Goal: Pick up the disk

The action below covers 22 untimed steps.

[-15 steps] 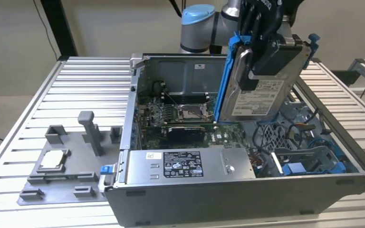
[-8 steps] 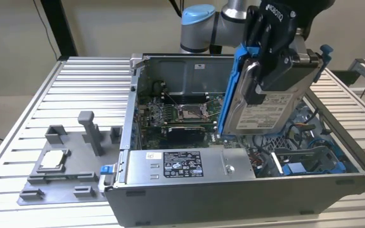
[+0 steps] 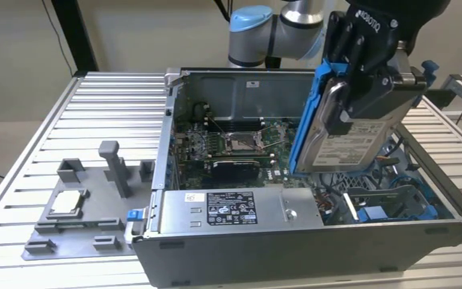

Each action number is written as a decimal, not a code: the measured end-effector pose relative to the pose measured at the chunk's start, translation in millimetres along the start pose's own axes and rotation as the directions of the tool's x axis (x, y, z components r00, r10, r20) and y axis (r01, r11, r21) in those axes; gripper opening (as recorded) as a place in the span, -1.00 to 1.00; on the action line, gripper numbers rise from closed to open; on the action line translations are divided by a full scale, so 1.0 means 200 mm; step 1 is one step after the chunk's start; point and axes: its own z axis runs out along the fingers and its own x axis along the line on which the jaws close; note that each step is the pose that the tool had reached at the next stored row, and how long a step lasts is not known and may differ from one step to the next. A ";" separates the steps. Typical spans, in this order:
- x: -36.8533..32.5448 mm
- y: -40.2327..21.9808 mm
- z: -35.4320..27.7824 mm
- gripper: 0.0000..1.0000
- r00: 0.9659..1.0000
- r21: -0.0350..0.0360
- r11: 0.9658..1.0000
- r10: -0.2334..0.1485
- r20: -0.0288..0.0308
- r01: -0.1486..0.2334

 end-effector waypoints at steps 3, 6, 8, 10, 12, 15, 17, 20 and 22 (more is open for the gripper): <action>0.007 -0.041 0.006 -1.00 1.000 0.000 1.000 0.000 0.000 0.000; 0.034 -0.063 0.009 -1.00 1.000 0.000 1.000 0.000 0.000 0.000; 0.046 -0.081 0.013 -1.00 1.000 0.000 1.000 0.000 0.000 0.000; 0.047 -0.113 0.016 -1.00 1.000 0.000 1.000 0.000 0.000 0.000; 0.049 -0.149 0.020 -1.00 1.000 0.000 1.000 0.000 0.000 0.000; 0.053 -0.204 0.025 -1.00 1.000 0.000 1.000 0.000 0.000 0.000; 0.058 -0.235 0.028 -1.00 1.000 0.000 1.000 0.000 0.000 0.000; 0.069 -0.272 0.032 -1.00 1.000 0.000 1.000 0.000 0.000 0.000; 0.079 -0.292 0.035 -1.00 1.000 0.000 1.000 0.000 0.000 0.000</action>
